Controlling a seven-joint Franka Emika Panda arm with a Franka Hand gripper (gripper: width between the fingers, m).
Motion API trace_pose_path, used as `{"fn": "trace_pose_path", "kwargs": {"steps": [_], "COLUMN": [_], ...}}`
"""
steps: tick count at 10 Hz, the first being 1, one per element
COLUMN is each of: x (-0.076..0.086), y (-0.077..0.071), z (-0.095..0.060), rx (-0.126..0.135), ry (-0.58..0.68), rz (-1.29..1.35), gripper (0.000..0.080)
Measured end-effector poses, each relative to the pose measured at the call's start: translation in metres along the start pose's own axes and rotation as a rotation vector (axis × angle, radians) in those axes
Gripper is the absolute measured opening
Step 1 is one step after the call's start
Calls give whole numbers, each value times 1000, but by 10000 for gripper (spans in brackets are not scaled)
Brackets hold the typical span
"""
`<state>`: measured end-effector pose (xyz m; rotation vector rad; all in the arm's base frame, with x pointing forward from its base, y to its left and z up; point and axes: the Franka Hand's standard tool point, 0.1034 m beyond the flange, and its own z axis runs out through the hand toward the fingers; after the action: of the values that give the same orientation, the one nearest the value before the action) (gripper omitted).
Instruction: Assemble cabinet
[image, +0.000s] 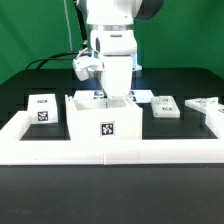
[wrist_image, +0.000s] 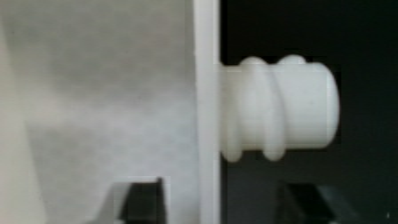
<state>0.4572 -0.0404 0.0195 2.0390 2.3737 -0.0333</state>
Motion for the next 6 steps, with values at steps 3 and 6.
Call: {"fn": "trace_pose_path", "kwargs": {"steps": [3,6], "x": [0,0], "y": [0,0], "z": [0,0], "rx": [0,0], "ry": [0,0], "rz": [0,1], "gripper": [35,34]}}
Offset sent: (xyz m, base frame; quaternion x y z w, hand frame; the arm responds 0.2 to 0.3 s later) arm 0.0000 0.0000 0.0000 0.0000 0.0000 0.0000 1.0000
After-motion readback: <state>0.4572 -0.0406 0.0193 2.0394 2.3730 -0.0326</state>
